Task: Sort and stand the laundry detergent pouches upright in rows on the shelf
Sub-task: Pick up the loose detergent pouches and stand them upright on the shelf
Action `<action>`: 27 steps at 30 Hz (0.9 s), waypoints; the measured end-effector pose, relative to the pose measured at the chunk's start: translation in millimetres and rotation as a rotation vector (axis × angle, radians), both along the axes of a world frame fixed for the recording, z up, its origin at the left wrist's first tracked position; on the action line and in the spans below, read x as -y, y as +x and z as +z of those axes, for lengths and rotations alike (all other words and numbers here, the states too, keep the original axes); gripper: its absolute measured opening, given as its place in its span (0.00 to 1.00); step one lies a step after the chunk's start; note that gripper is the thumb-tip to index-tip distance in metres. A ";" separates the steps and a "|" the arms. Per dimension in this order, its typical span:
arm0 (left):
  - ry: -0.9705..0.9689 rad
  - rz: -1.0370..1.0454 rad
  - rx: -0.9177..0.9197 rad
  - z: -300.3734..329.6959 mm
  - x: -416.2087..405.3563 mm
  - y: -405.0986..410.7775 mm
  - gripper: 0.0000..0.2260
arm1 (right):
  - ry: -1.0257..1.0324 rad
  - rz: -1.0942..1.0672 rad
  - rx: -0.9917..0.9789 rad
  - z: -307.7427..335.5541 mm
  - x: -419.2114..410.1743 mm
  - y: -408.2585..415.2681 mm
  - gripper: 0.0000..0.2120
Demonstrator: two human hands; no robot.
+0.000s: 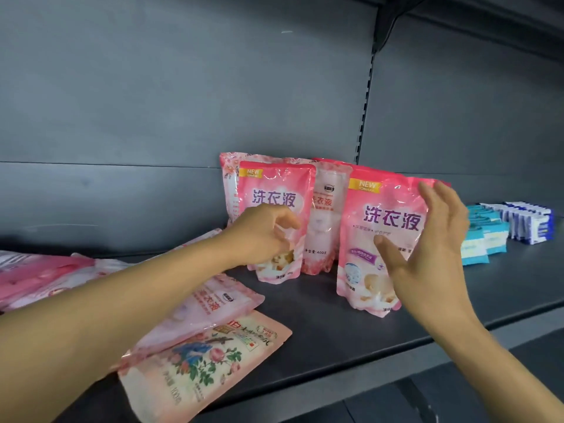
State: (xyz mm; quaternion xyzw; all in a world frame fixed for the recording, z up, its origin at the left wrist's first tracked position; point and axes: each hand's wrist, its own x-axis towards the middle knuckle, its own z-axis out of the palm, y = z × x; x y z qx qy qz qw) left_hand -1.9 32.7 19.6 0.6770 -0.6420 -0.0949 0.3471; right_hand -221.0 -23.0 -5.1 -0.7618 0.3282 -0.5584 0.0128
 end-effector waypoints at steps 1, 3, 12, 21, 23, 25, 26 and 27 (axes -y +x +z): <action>0.030 0.011 0.014 -1.1 -7.4 5.7 0.15 | -0.015 0.048 -0.027 -1.1 -7.5 7.2 0.35; 0.074 0.023 0.054 -3.5 -22.5 20.2 0.14 | 0.021 0.152 -0.102 -5.5 -20.5 23.2 0.27; 0.481 0.229 0.384 -21.6 -97.3 105.8 0.20 | 0.647 0.352 -0.656 -37.0 -44.7 106.1 0.17; 0.389 0.319 0.274 -28.1 -91.0 144.5 0.17 | 1.032 0.206 -0.597 -32.2 -22.3 167.3 0.09; 0.409 0.295 0.238 -27.5 -81.1 148.8 0.18 | 1.008 0.200 -0.676 -30.5 -24.3 169.8 0.08; 0.456 0.256 0.235 -25.8 -73.2 151.3 0.19 | 0.968 0.221 -0.641 -31.5 -25.3 170.1 0.07; 0.484 0.242 0.247 -24.8 -70.5 152.3 0.20 | 0.966 0.251 -0.544 -32.2 -25.8 168.8 0.06; 0.515 0.230 0.257 -24.4 -68.9 154.1 0.22 | 0.993 0.282 -0.416 -32.2 -26.5 166.6 0.06</action>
